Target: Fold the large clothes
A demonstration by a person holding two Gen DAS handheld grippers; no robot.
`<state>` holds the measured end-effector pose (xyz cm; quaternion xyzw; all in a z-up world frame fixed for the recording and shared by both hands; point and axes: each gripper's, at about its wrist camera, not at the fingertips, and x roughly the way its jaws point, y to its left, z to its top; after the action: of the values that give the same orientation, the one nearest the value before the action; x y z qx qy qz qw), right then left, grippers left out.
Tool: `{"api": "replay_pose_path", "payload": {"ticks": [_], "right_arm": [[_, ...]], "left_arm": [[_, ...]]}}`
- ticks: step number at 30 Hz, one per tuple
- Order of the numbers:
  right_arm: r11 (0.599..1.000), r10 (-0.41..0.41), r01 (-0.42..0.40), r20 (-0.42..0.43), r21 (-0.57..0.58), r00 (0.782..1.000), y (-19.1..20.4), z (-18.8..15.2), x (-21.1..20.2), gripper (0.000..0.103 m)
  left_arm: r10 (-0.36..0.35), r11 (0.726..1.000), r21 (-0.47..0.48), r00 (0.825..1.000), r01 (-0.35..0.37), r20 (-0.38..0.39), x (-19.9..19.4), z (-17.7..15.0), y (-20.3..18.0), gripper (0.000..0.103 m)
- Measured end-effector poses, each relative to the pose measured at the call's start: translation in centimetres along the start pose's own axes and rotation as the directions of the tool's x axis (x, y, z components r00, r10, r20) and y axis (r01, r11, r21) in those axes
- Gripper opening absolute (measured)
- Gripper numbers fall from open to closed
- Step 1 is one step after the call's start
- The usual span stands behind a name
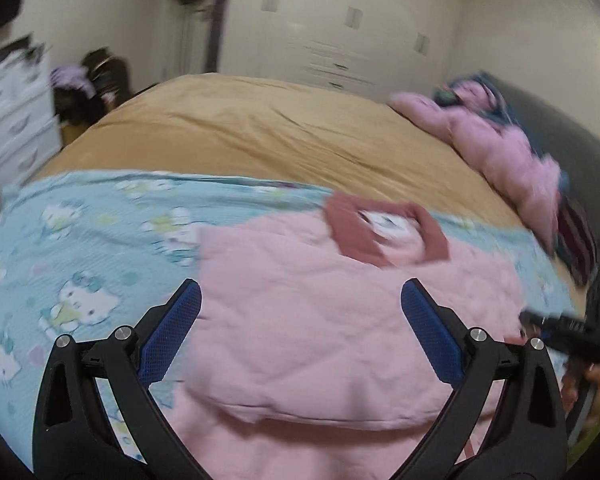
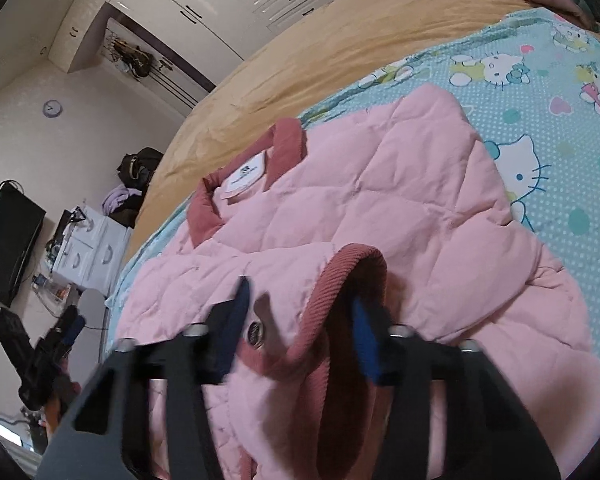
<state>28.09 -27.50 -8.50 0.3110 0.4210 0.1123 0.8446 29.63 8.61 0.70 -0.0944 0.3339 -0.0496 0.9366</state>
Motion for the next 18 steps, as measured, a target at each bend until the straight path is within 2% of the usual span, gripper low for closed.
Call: {"api": "replay_pose_path", "payload": {"ticks": [1,3,5,8,12,14,18], "right_arm": [[1.0,0.007,-0.007,0.006,-0.002,1.0,0.0,0.1,0.2,0.016],[0.999,-0.007,0.009,0.032,-0.053,0.999,0.9,0.4,0.1,0.01],[0.994,-0.01,0.017,0.071,-0.107,0.997,2.4,0.7,-0.5,0.008],[0.961,0.002,0.052,0.195,-0.27,0.981,6.6,1.1,-3.3,0.007],[0.904,0.059,0.099,0.352,-0.416,0.934,10.5,1.4,-7.0,0.006],[0.886,0.072,0.125,0.399,-0.446,0.914,11.1,1.1,-7.8,0.006],[0.888,0.07,0.127,0.405,-0.441,0.912,10.5,1.4,-7.1,0.006]], "left_arm": [[0.007,0.999,-0.036,1.0,-0.007,0.007,-0.1,0.2,1.1,0.094],[0.011,0.996,-0.088,1.0,-0.01,0.016,-0.3,0.3,2.7,0.094],[0.012,0.991,-0.131,1.0,-0.009,0.027,-0.6,0.3,3.9,0.094],[-0.001,0.985,-0.174,0.999,0.008,0.04,-0.6,0.3,4.8,0.094],[-0.042,0.984,-0.171,0.999,0.046,0.03,0.5,-0.1,3.8,0.094],[-0.069,0.985,-0.156,0.998,0.07,0.016,1.4,-0.5,2.9,0.094],[-0.106,0.989,-0.111,0.994,0.103,-0.023,3.1,-1.6,0.4,0.094]]}}
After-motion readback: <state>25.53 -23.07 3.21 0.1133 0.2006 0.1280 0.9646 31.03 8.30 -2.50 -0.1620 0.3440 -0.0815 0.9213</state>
